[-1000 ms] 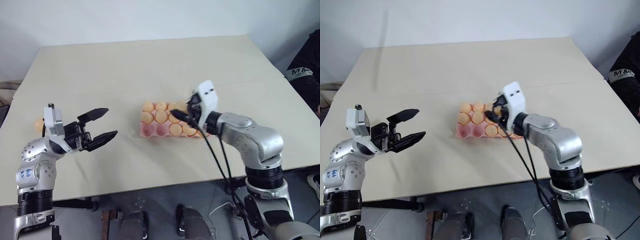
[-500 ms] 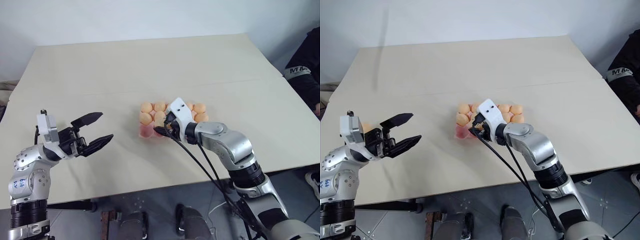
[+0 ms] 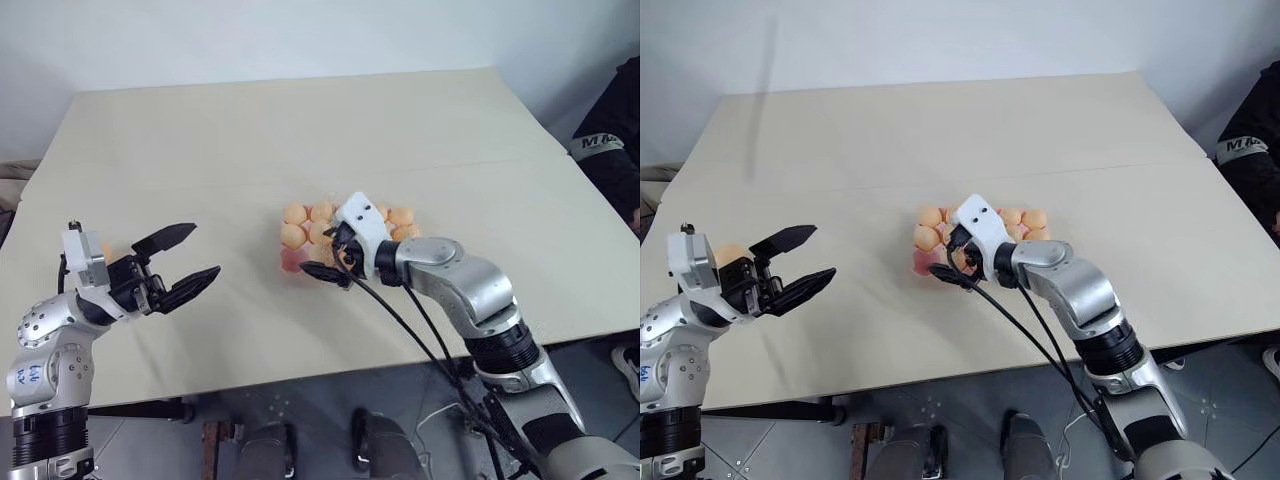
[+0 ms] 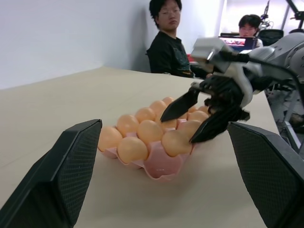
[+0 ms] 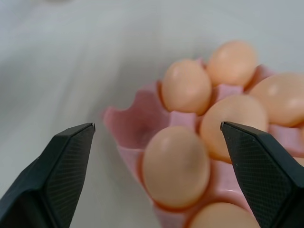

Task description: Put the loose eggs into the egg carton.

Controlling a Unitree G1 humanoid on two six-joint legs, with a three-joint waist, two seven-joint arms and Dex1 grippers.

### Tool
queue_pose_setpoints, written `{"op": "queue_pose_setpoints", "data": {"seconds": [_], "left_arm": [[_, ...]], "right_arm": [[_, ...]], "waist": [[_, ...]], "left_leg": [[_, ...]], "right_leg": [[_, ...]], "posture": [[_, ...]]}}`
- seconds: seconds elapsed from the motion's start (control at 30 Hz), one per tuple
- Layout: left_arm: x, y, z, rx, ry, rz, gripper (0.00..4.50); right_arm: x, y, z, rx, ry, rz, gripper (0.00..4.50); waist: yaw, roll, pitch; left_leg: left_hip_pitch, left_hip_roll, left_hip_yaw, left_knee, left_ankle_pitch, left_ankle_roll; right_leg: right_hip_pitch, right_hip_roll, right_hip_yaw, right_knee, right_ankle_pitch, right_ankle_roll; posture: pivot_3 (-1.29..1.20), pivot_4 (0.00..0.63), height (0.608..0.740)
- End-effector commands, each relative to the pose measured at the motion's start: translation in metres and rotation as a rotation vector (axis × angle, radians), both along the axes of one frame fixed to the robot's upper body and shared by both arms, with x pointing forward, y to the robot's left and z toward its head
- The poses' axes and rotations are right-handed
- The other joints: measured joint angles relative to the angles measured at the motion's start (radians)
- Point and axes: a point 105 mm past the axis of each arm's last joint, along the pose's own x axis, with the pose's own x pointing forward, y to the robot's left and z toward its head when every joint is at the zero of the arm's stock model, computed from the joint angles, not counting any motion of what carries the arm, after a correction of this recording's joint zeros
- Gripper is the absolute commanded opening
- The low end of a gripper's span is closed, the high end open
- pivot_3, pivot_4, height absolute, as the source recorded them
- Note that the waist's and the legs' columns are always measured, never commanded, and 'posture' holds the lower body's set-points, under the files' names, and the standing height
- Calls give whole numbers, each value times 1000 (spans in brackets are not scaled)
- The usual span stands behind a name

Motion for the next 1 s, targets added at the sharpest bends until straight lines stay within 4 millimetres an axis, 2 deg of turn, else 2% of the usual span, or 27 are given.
{"op": "queue_pose_setpoints", "data": {"seconds": [0.03,0.2,0.3,0.43,0.53,0.67,0.73,0.8,1.0], "left_arm": [[-8,6,17,21,-72,56,4500],[-12,18,23,10,-81,199,4500],[-18,27,24,-8,-77,296,4500],[-22,44,23,-62,-42,468,4500],[-26,65,19,-114,1,648,4500],[-45,93,17,-158,34,878,4500],[-55,107,14,-165,69,993,4500],[-63,120,8,-160,116,1101,4500],[-78,156,-3,-157,210,1332,4500]], "right_arm": [[-5,-21,45,88,-151,37,4468],[-8,-71,83,177,-301,55,4468],[-9,-103,88,186,-332,52,4468],[-18,-137,70,130,-291,78,4468],[-22,-174,44,71,-212,60,4468],[-24,-208,35,75,-188,27,4468],[-23,-221,32,65,-178,10,4468],[-24,-228,30,55,-179,15,4468],[-23,-233,33,40,-185,44,4468]], "waist": [[0,0,0],[2,0,0],[1,0,0],[3,0,0],[4,0,0],[2,0,0],[1,-1,0],[1,-1,1],[3,-1,1]], "left_leg": [[0,0,0,0,0,0],[0,0,0,0,-2,1],[0,1,1,0,-3,1],[1,1,1,0,-4,2],[1,1,2,1,-4,3],[3,1,5,3,-5,5],[6,1,8,3,-7,8],[11,2,10,2,-10,3],[16,4,11,2,-10,2]], "right_leg": [[0,0,0,-1,0,0],[1,0,0,-2,0,0],[2,0,0,-3,0,0],[3,0,0,-3,0,0],[4,0,0,-5,0,0],[4,-1,0,-4,0,0],[4,-1,2,-4,0,0],[7,-1,4,-4,0,-1],[10,0,8,-3,1,-6]], "posture": [[0,150,740],[0,150,740],[0,150,740],[0,150,740],[0,150,740],[0,150,740],[0,150,740],[0,150,740],[0,150,740]]}}
